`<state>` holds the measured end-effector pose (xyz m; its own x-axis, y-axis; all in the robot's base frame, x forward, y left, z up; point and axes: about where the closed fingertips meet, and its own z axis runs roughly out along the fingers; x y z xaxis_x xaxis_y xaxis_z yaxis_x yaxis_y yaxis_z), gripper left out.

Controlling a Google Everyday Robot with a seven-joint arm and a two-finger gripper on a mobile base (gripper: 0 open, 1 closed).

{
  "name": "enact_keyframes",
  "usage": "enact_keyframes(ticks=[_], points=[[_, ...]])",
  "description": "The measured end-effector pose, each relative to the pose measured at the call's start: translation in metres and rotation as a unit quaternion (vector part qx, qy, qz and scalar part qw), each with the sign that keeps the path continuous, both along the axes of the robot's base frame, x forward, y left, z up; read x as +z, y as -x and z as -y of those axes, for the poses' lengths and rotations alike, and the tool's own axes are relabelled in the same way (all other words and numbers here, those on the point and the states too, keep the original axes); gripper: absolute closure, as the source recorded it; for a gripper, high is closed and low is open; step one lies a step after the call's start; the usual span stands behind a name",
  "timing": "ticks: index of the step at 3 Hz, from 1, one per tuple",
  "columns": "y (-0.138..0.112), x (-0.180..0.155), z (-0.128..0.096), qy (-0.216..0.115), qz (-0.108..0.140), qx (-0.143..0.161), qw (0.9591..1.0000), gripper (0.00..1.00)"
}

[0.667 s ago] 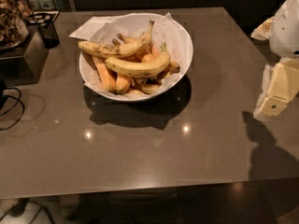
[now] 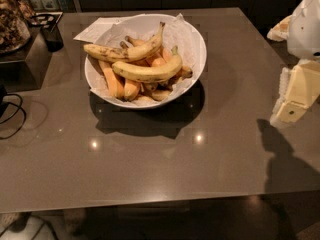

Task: Pick banana from white bowl

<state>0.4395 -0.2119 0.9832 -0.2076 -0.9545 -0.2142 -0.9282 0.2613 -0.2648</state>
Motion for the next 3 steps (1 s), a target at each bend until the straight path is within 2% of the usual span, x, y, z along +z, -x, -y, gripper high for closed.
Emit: enact_keyframes(ticks=[1,2,3], points=[[-0.008,0.003,-0.016,0.008,-0.006,0.024,0.9997,0.0],[-0.018,-0.001,-0.046,0.028,-0.016,0.072,0.9969,0.0],[-0.019,0.001,-0.047,0.026,-0.01,0.072,0.997,0.0]])
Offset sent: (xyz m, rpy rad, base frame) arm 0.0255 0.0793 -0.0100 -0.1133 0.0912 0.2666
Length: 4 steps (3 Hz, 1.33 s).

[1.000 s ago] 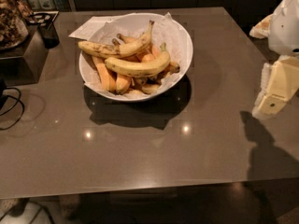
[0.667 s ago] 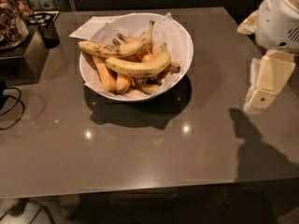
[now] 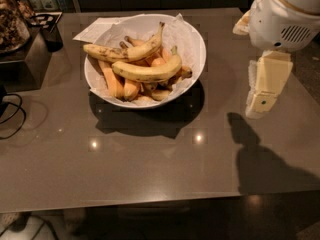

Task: Pick banana from white bowl

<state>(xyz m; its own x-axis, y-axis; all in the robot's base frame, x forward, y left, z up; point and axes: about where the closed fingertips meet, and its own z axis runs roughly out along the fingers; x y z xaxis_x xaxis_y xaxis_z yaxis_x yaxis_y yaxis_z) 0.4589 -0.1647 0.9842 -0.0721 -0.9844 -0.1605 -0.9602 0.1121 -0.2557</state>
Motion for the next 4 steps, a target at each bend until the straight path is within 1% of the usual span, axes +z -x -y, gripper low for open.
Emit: enact_keyframes(ticks=[1,2,3,4], points=[[-0.006,0.001,-0.009,-0.008,-0.003,0.008,0.9999,0.0],[-0.014,0.007,-0.044,-0.015,-0.012,0.05,0.9986,0.0],[-0.021,0.01,-0.076,-0.018,-0.019,0.088,0.9958,0.0],[-0.028,0.012,-0.1,-0.018,-0.021,0.113,0.9932,0.0]])
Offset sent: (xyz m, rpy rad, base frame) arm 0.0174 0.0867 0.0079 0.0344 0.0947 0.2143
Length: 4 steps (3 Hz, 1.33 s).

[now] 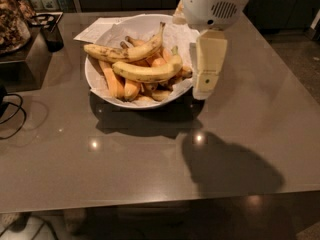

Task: Pick banana from white bowl

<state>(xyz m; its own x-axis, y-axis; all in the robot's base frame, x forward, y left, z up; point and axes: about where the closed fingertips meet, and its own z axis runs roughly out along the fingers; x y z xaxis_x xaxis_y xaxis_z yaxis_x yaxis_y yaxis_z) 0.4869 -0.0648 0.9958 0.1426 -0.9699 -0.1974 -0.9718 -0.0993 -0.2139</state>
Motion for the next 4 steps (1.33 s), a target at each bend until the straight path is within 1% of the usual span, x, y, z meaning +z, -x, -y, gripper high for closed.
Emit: enact_keyframes(ticks=[1,2,3,4], points=[[-0.007,-0.003,-0.018,-0.001,-0.008,0.016,0.9998,0.0],[-0.015,-0.008,-0.031,-0.004,-0.015,0.024,0.9996,0.15],[-0.024,-0.014,-0.039,-0.002,-0.022,0.025,0.9994,0.26],[-0.033,-0.023,-0.041,0.0,-0.029,0.02,0.9994,0.27]])
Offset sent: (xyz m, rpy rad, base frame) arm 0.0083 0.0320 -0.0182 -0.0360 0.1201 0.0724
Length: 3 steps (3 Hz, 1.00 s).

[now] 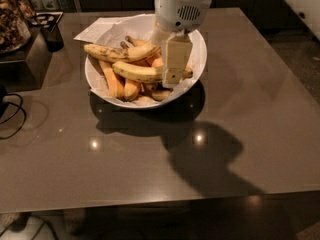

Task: Pick banana from white bowl

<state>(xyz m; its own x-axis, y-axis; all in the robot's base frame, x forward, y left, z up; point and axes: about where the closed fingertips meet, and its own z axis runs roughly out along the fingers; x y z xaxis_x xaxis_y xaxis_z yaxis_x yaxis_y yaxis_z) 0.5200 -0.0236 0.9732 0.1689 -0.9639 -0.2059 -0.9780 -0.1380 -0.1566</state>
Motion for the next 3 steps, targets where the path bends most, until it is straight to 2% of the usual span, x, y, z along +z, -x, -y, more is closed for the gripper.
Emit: enact_keyframes(ticks=[2,3], points=[[-0.021,-0.023,0.008,0.017,-0.013,-0.027,0.9994,0.31],[-0.025,-0.036,0.008,0.024,-0.024,-0.03,0.999,0.4]])
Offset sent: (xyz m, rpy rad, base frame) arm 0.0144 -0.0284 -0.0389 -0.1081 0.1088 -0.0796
